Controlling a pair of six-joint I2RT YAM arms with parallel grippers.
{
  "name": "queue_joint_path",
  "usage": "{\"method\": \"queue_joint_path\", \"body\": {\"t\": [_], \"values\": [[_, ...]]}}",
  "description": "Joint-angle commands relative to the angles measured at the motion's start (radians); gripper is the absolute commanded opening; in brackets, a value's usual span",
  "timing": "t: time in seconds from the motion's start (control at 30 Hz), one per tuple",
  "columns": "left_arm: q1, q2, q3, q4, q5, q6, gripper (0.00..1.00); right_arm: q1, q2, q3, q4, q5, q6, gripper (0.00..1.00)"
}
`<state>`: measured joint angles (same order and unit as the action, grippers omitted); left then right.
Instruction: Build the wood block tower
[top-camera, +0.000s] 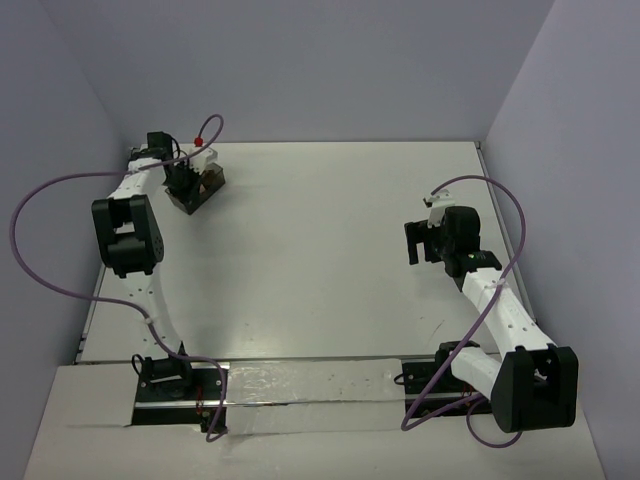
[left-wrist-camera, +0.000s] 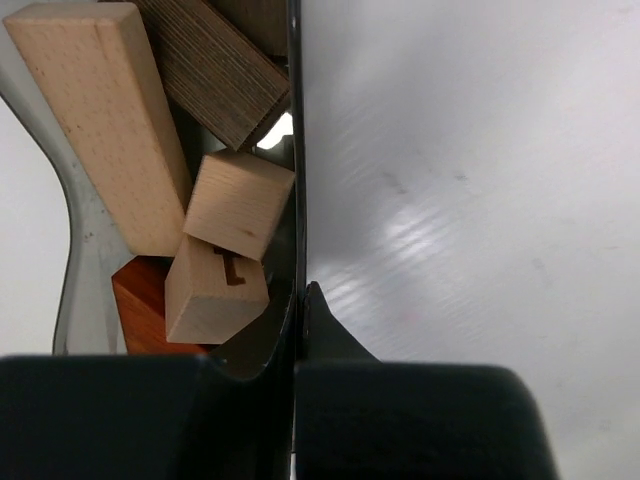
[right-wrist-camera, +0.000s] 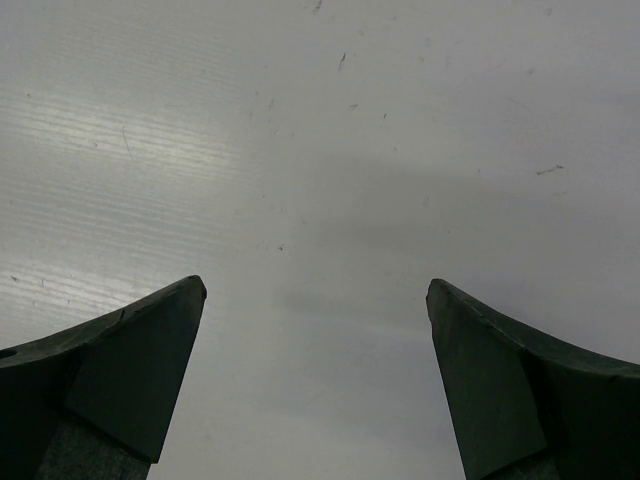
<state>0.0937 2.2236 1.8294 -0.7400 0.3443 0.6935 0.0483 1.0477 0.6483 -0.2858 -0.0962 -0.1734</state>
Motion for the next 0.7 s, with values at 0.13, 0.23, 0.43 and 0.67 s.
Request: {"method": "queue_joint_path", "body": {"t": [0.13,0.23,0.43,0.67], "values": [[-0.167,-0.308,-0.290,0.175,0.303,-0.374,0.00,0.007,-0.013,0.051,0.001,-0.012,-0.003,1.00],[-0.244,-0.400,-0.405,0.302,0.386,-0.537,0.00,0.007,-0.015,0.052,-0.001,-0.011,-0.005,1.00],[-0.368,-0.464,-0.512,0.503,0.458,-0.776,0.00,0.007,-0.017,0.051,-0.004,-0.010,-0.006,1.00],[-0.456,-0.468,-0.636,0.832,0.639,-1.068,0.00,0.007,-0.001,0.054,-0.006,-0.006,-0.011,1.00]]}}
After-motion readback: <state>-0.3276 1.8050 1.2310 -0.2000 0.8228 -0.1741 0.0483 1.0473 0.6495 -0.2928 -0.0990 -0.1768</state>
